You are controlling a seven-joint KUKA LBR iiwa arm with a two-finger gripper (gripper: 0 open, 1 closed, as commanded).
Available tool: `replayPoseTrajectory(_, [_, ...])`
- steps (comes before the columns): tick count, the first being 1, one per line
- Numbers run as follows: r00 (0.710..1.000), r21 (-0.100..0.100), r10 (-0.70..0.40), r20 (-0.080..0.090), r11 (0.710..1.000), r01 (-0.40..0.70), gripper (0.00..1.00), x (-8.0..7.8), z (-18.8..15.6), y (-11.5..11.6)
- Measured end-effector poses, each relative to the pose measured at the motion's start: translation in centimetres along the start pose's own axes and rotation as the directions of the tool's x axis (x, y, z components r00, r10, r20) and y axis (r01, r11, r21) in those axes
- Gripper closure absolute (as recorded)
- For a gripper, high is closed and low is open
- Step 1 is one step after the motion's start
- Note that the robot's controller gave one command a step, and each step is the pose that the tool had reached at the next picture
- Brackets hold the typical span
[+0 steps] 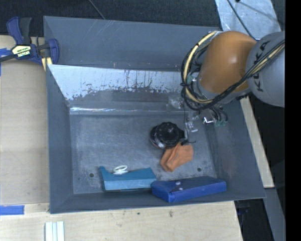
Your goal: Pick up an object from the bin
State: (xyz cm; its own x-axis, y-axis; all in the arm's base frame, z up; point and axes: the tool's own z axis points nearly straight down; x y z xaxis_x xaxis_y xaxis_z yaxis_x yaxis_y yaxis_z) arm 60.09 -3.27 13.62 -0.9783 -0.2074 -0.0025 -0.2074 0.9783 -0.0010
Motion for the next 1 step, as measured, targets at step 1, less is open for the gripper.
replayPoseTrajectory(1, [0.991, 0.0, -0.137, 0.003, 0.991, 0.137, 0.0, 3.93, 1.47, 1.01])
